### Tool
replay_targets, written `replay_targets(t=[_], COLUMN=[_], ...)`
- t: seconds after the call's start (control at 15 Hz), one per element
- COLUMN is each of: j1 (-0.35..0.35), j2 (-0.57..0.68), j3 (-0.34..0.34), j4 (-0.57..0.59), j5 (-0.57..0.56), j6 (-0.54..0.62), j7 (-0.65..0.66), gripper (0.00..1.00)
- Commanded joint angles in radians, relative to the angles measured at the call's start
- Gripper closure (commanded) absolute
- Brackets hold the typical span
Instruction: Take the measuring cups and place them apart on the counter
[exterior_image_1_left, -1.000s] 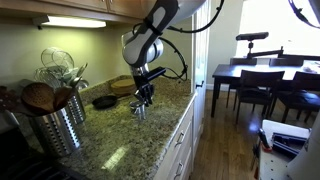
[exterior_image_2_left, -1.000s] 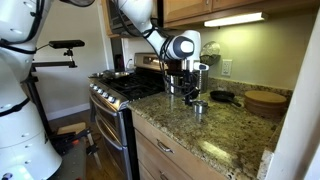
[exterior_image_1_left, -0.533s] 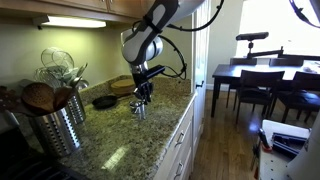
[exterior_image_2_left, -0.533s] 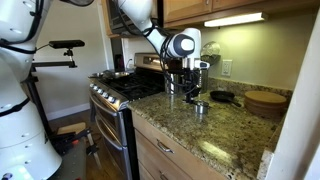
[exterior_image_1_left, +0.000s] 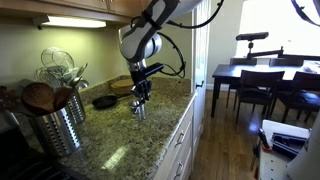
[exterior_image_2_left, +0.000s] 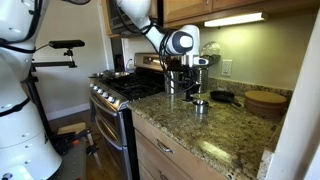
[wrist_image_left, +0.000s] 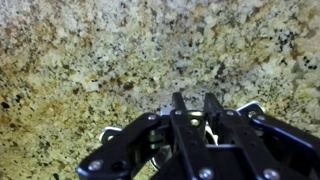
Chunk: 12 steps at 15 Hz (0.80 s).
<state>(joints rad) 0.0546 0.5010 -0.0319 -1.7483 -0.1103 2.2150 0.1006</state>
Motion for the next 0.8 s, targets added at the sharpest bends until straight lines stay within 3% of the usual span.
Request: replay_targets(t=[0.0, 0.73], j1=[0.011, 0.019], j2=[-0.060, -0.151], j3=[-0.009, 0.034], j4=[-0.049, -0.136], j5=[-0.024, -0.009], j6=[-0.003, 0.007], j7=[0.022, -0.015], gripper=[0.88, 0.88])
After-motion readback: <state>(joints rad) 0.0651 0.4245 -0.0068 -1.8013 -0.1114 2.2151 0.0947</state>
